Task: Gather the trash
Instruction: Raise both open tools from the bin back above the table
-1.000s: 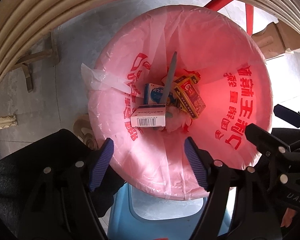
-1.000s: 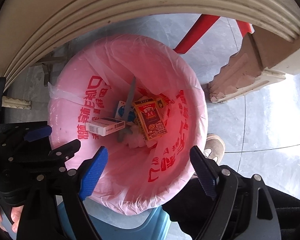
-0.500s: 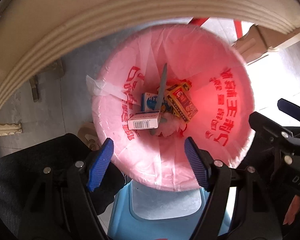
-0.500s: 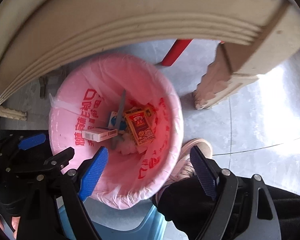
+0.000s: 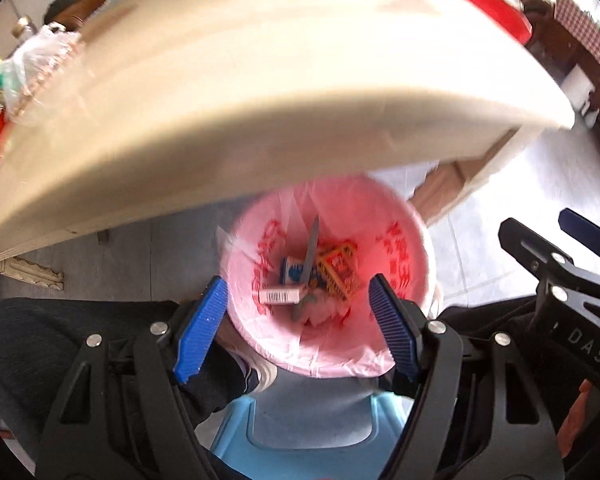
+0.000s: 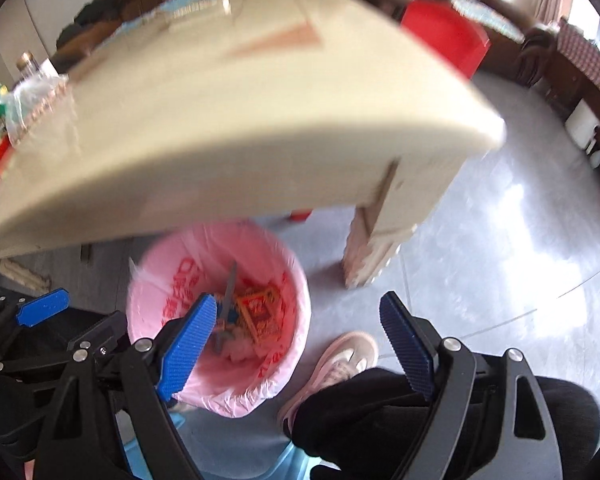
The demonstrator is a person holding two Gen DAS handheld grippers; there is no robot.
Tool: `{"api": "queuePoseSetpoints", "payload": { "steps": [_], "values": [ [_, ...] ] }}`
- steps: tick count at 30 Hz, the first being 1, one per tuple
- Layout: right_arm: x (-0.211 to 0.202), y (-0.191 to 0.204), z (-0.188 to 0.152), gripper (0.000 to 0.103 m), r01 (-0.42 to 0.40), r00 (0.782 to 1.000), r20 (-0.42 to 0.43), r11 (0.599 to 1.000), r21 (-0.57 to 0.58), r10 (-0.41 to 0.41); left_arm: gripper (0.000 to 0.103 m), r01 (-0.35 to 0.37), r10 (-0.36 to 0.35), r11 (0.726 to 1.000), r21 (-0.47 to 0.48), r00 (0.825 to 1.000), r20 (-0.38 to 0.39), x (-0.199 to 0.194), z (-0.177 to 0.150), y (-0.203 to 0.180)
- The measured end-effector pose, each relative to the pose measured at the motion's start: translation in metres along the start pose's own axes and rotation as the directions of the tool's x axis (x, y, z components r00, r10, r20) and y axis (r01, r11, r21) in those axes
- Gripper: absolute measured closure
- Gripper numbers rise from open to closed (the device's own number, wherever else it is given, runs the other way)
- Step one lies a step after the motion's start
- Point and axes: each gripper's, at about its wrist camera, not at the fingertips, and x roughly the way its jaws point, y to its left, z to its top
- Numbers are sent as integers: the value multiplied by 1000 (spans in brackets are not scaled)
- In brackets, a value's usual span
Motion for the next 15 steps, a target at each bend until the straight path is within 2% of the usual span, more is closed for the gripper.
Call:
{"api": "queuePoseSetpoints", "payload": {
  "steps": [4,7,9,13,15],
  "values": [
    [-41,4,9,17,28,994,108,999,-26,-25,31,-5,8,999,-43,997,73,-32,7,5],
    [-79,6,19,17,38,979,204,999,-33,-30,31,-12,26,996,-86,986,163,-67,14,13],
    [-108,10,25,17,57,959,280,997,-45,-42,31,-17,39,995,-101,976,212,-87,17,16],
    [-160,18,32,13,82,912,407,995,-61,-50,25,-46,83,992,-119,940,331,-135,19,20],
    [-183,22,33,7,83,886,461,995,-57,-48,24,-51,95,991,-125,920,381,-158,17,19]
  ]
}}
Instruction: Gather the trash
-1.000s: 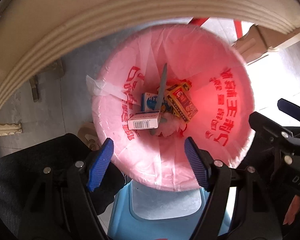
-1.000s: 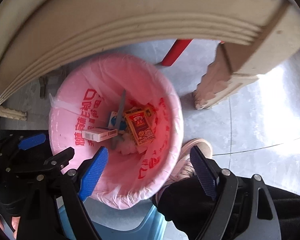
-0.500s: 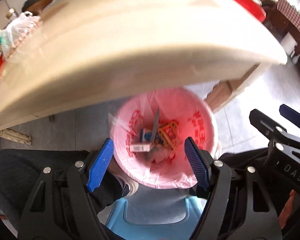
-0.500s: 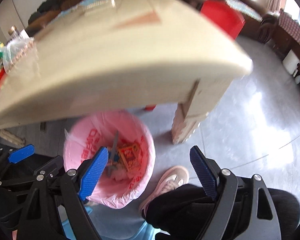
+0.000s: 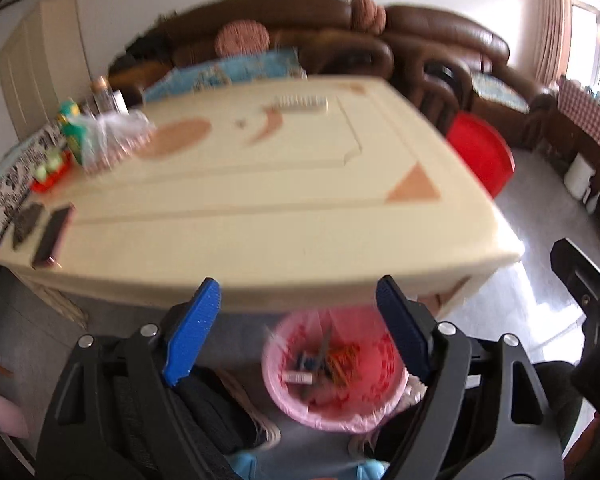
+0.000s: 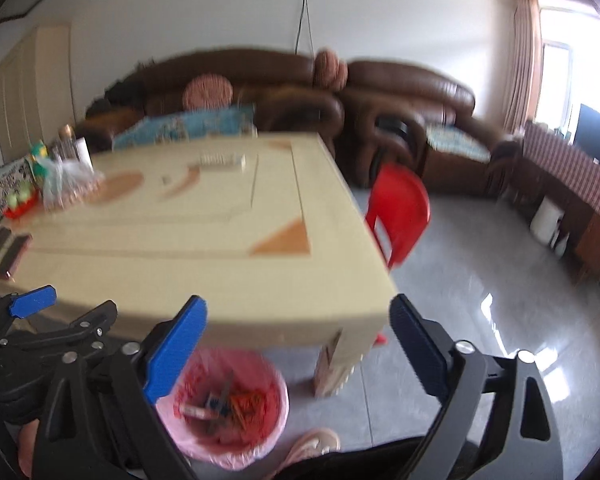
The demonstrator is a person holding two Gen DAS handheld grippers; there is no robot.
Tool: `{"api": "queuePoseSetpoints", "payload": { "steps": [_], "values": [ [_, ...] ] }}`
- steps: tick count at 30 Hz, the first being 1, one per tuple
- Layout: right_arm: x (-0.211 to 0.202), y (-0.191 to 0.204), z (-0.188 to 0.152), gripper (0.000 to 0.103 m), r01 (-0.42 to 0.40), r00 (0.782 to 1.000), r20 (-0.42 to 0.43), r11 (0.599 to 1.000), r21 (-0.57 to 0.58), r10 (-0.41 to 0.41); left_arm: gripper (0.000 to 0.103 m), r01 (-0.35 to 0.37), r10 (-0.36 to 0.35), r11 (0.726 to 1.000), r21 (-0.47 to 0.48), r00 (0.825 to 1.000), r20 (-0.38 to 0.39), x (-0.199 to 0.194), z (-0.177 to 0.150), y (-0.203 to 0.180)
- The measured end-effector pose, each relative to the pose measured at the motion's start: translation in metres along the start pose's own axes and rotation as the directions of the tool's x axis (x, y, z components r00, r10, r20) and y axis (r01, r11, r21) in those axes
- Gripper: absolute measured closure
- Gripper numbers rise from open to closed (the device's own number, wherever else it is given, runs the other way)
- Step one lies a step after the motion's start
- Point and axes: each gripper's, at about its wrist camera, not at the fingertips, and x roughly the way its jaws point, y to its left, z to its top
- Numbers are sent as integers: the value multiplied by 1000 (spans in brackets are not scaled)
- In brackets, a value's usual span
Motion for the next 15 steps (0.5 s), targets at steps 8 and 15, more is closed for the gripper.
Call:
{"api": "queuePoseSetpoints", "payload": {
  "steps": [8,15],
  "values": [
    [-63,3,27,7,9,989,149,1000,22,-12,23,-8,8,1000,-5,988,156,-71,18,-1],
    [-81,1,28,7,24,984,177,998,50,-32,21,-24,31,999,-38,980,195,-96,21,1]
  ]
}}
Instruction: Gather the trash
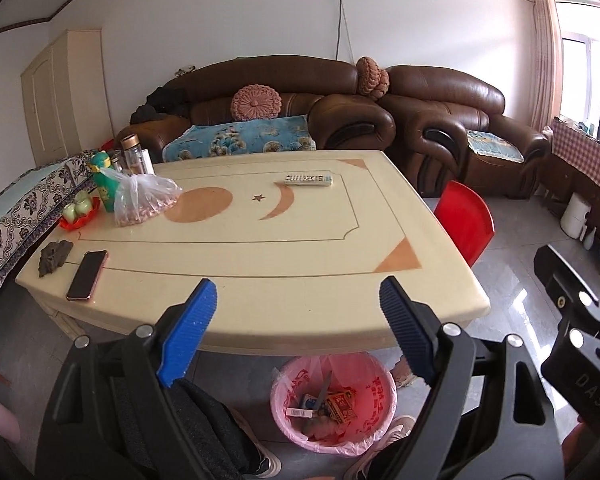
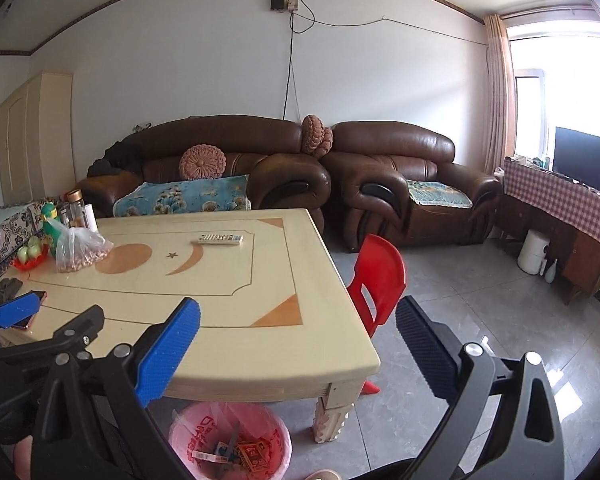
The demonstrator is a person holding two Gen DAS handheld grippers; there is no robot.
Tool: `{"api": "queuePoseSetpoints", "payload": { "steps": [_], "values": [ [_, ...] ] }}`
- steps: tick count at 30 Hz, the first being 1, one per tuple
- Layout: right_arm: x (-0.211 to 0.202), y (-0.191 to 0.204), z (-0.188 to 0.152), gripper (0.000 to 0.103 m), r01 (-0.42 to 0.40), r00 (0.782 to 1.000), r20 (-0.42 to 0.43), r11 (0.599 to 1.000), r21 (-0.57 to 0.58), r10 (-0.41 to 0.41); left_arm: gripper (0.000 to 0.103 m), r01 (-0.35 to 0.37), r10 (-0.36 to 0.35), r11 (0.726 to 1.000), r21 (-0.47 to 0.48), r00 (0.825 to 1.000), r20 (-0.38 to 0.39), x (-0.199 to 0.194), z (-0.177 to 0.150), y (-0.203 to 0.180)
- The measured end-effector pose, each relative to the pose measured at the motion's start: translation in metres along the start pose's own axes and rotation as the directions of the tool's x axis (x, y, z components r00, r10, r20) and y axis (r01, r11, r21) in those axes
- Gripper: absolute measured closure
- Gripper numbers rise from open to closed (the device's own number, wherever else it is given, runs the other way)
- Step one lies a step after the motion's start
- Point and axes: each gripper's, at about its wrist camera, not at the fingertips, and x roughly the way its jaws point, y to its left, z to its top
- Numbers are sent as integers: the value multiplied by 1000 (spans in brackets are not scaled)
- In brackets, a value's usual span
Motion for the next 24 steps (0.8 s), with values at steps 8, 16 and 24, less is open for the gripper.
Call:
{"api": "queuePoseSetpoints", "payload": {
  "steps": [8,16,24],
  "values": [
    [-2,4,-2,7,-12,1000,-3,1000,3,12,21,-11,11,1000,-17,1000,4,-4,1,5],
    [-2,9,-4,7,-19,1000,-10,1000,-8,19,21,-11,11,1000,-21,1000,6,-3,0,6],
    [-1,10,-4,7,-20,1000,-13,1000,-7,20,21,-13,13,1000,-23,1000,5,-3,0,9]
  ]
}}
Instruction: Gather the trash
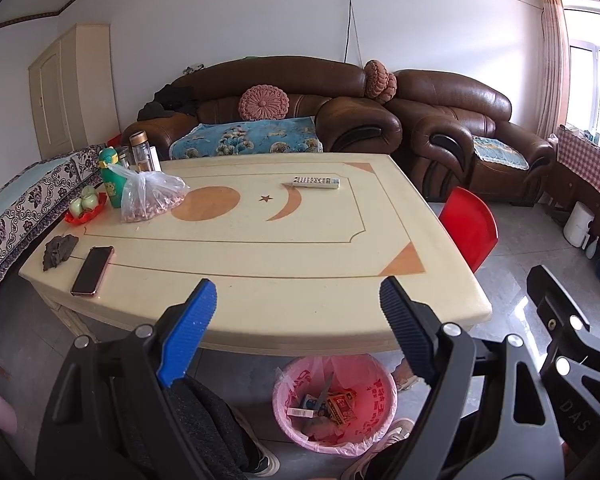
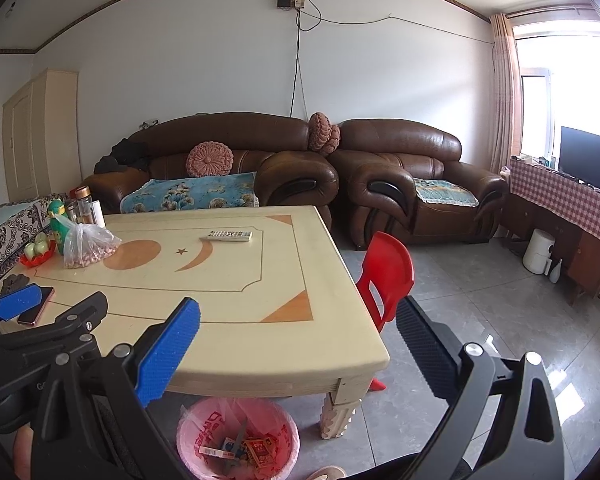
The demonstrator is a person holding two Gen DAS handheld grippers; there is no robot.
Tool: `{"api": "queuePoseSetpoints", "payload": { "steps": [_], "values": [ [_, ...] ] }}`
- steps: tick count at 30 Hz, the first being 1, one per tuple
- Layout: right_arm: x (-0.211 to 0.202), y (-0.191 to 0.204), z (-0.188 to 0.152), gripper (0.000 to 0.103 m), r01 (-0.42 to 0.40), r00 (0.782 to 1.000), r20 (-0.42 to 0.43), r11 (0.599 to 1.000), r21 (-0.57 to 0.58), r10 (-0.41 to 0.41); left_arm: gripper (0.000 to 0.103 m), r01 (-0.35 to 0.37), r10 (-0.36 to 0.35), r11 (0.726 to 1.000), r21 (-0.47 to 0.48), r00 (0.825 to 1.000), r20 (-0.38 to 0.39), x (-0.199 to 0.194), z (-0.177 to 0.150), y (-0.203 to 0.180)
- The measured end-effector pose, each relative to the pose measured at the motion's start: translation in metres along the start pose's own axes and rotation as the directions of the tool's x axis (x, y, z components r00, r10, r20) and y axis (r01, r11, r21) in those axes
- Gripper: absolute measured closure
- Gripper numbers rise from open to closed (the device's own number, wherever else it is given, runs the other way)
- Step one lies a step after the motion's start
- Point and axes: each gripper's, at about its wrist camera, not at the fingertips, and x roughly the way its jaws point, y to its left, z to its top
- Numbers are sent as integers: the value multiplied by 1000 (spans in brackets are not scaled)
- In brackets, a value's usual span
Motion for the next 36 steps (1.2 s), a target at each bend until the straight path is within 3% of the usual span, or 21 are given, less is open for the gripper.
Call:
{"api": "queuePoseSetpoints", "payload": {
  "steps": [36],
  "values": [
    [5,3,-5,7,-11,1000,-10,1000,-5,11,21,-1,1,1000,4,1000,-1,2,-1,0]
  ]
}}
